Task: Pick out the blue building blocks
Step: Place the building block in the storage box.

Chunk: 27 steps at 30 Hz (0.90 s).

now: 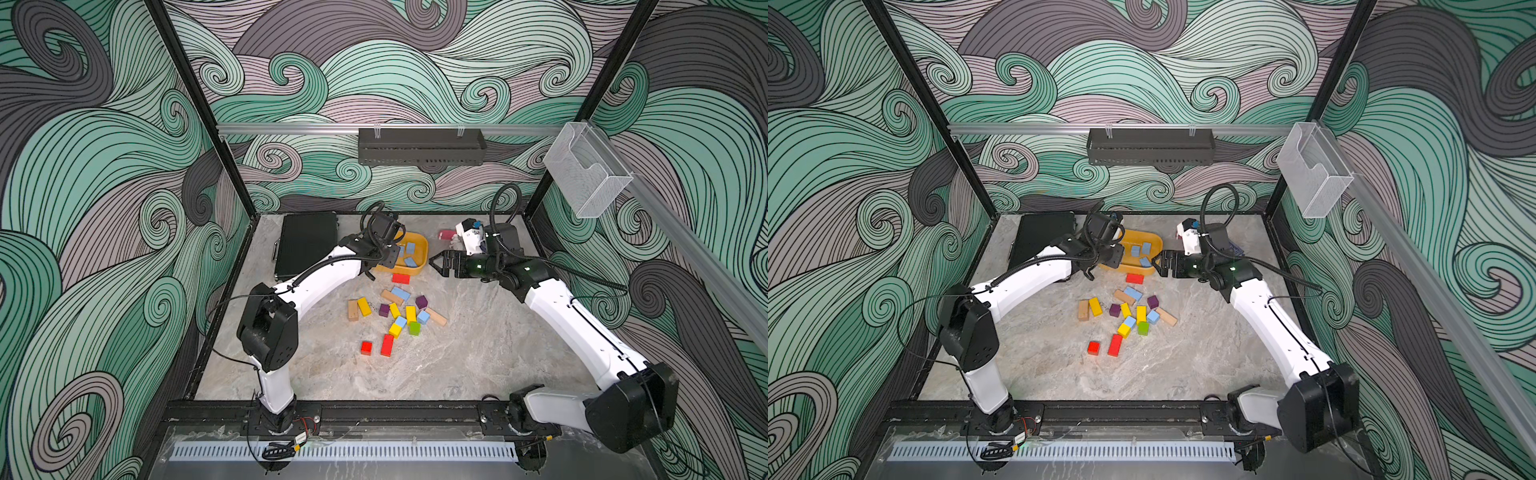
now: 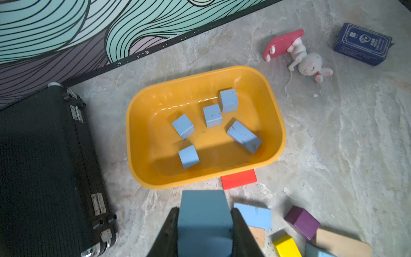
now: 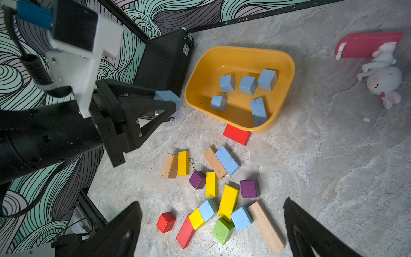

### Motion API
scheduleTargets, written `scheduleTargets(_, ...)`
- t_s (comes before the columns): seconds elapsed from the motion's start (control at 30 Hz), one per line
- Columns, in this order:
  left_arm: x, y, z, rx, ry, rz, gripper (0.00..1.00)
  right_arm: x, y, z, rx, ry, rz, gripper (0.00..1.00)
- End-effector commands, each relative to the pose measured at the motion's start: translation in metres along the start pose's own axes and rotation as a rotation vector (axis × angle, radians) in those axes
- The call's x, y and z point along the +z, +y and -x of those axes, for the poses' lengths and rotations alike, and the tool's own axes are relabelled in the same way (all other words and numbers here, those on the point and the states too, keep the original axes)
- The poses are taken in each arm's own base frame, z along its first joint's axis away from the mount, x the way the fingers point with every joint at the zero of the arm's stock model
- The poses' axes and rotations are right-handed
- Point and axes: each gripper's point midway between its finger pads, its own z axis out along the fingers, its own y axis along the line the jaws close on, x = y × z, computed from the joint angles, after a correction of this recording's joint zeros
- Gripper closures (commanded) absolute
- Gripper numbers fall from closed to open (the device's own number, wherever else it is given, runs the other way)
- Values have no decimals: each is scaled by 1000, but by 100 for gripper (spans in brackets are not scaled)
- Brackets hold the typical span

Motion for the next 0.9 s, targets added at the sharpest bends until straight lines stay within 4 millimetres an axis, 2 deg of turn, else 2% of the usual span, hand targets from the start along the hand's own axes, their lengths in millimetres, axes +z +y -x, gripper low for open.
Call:
scheduleTargets(0.0,11,8,18,13,-29,22,100,2,-7,10,-10,-19,-26,1)
scheduleTargets(0.27,49,22,24,-41,-5,38,100,14,-22,13,2,3,-55,1)
scheduleTargets(0.5,83,38,20,-71,36,57,100,31,-31,12,11,40,-70,1)
scheduleTargets(0.87,123,60,11,-77,82,93,100,50,-40,13,17,78,-74,1)
